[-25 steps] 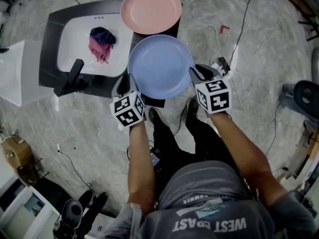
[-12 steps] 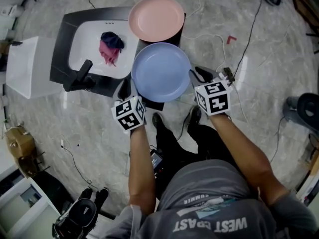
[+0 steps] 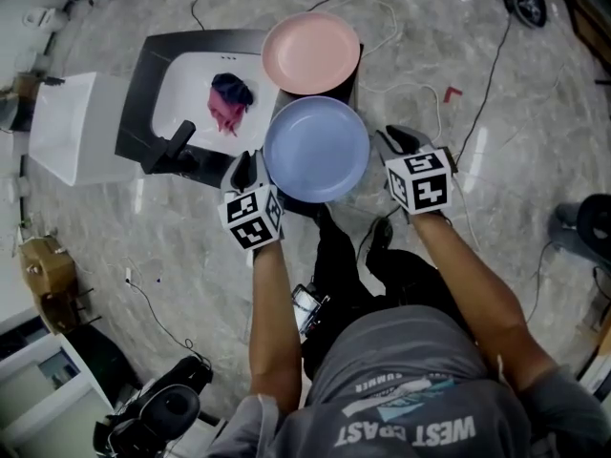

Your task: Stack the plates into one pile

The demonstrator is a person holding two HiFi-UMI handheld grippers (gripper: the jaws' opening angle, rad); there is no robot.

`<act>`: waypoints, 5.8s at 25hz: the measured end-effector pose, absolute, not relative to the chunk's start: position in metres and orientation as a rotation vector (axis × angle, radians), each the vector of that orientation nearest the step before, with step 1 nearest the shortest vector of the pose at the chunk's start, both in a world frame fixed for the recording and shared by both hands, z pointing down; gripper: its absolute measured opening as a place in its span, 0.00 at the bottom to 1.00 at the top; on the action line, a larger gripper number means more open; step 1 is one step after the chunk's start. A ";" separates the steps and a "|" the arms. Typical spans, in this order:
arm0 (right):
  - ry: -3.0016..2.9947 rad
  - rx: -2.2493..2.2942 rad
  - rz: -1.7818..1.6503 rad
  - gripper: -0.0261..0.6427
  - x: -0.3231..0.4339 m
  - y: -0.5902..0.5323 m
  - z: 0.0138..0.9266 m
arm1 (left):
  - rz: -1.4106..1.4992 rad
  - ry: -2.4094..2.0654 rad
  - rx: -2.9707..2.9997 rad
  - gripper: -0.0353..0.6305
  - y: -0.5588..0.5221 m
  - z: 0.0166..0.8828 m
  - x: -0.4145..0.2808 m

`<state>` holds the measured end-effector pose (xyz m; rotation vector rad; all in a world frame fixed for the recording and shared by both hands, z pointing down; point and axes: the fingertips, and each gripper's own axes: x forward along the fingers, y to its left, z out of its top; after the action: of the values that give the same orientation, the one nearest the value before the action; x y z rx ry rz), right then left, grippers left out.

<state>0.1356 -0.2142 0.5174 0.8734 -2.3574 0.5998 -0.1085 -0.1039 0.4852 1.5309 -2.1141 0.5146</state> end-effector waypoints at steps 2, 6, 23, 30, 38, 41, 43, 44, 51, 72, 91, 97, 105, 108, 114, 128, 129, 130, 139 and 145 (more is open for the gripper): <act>-2.357 0.890 0.599 0.20 0.134 -0.221 0.513 | 0.513 -2.117 1.554 0.16 -0.113 0.475 -0.114; -2.357 0.940 0.598 0.20 0.128 -0.237 0.504 | 0.503 -2.114 1.604 0.16 -0.136 0.461 -0.131; -2.323 1.115 0.614 0.19 0.100 -0.319 0.491 | 0.501 -1.992 1.810 0.16 -0.253 0.442 -0.172; -2.289 1.149 0.597 0.19 0.095 -0.357 0.496 | 0.489 -1.921 1.825 0.16 -0.292 0.461 -0.179; -2.263 1.142 0.589 0.19 0.079 -0.388 0.515 | 0.492 -1.856 1.824 0.16 -0.321 0.490 -0.190; -2.256 1.135 0.590 0.19 0.073 -0.395 0.522 | 0.499 -1.837 1.817 0.16 -0.329 0.502 -0.194; -2.250 1.132 0.592 0.19 0.070 -0.400 0.527 | 0.503 -1.826 1.813 0.16 -0.334 0.510 -0.196; -2.245 1.129 0.596 0.19 0.069 -0.402 0.530 | 0.504 -1.821 1.810 0.16 -0.337 0.513 -0.196; -2.215 1.112 0.620 0.19 0.059 -0.415 0.555 | 0.517 -1.775 1.801 0.16 -0.351 0.539 -0.195; -2.198 1.100 0.712 0.15 0.045 -0.425 0.588 | 0.520 -1.742 1.762 0.12 -0.363 0.577 -0.193; -2.217 1.115 0.696 0.11 0.043 -0.416 0.556 | 0.520 -1.830 1.732 0.09 -0.352 0.546 -0.196; -2.227 1.096 0.675 0.11 0.041 -0.413 0.545 | 0.507 -1.850 1.732 0.09 -0.348 0.532 -0.198; -2.242 1.074 0.652 0.11 0.040 -0.406 0.529 | 0.491 -1.874 1.723 0.08 -0.337 0.514 -0.198; -2.247 1.060 0.644 0.11 0.043 -0.403 0.523 | 0.486 -1.882 1.715 0.08 -0.332 0.507 -0.194; -2.251 1.039 0.639 0.11 0.048 -0.388 0.520 | 0.480 -1.894 1.702 0.08 -0.317 0.501 -0.189; -2.243 0.960 0.627 0.11 0.059 -0.336 0.527 | 0.487 -1.908 1.652 0.08 -0.256 0.502 -0.175; -2.243 0.953 0.626 0.11 0.059 -0.333 0.527 | 0.487 -1.909 1.646 0.08 -0.252 0.503 -0.174; -2.244 0.946 0.624 0.11 0.060 -0.330 0.528 | 0.488 -1.909 1.639 0.08 -0.247 0.504 -0.173; -2.228 0.886 0.609 0.11 0.069 -0.304 0.539 | 0.493 -1.903 1.589 0.08 -0.213 0.518 -0.161; -2.231 0.858 0.598 0.11 0.072 -0.292 0.542 | 0.493 -1.901 1.555 0.08 -0.195 0.529 -0.155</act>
<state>0.0722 -0.2917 0.5422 0.8579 -2.2308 0.5981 -0.1551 -0.1948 0.5290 1.5553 -1.9011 0.4931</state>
